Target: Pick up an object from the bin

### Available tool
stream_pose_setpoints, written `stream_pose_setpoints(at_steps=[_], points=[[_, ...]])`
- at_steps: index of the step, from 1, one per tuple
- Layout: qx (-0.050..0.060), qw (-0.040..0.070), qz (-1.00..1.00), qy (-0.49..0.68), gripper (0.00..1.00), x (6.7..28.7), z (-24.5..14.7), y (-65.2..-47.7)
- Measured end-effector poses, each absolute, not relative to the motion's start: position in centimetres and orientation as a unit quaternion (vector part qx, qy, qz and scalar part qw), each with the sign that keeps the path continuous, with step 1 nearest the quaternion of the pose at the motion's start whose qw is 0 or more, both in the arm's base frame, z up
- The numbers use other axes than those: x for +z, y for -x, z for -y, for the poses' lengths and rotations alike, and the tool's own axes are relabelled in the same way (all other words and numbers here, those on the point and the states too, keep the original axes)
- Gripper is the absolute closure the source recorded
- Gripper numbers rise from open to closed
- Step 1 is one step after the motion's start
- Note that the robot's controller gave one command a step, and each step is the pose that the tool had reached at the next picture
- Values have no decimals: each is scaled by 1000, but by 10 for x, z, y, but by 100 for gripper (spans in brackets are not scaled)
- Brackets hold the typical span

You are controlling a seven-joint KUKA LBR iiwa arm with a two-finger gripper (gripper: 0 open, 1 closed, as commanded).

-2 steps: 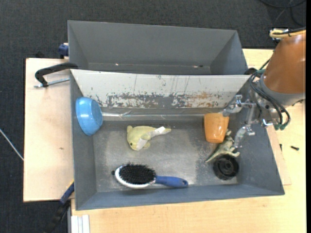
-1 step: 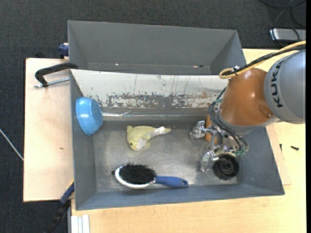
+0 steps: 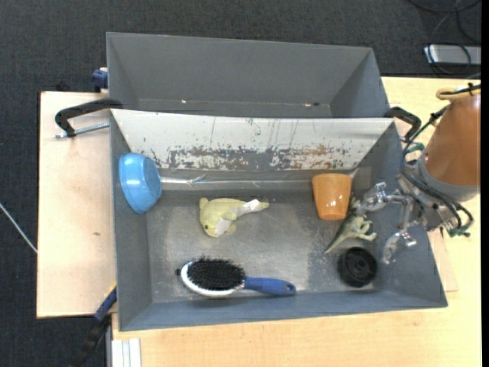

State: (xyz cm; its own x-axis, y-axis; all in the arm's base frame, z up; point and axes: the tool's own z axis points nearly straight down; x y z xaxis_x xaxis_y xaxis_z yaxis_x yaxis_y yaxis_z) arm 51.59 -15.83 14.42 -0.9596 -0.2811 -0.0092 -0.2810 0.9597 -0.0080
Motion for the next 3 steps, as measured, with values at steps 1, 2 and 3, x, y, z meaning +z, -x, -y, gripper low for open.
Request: stream_pose_setpoints(at_steps=[1,2,3], points=[[1,-1,-972,236,0,113,144,-497],[0,0,-909,416,0,74,103,-520],[0,0,-910,415,100,74,104,-520]])
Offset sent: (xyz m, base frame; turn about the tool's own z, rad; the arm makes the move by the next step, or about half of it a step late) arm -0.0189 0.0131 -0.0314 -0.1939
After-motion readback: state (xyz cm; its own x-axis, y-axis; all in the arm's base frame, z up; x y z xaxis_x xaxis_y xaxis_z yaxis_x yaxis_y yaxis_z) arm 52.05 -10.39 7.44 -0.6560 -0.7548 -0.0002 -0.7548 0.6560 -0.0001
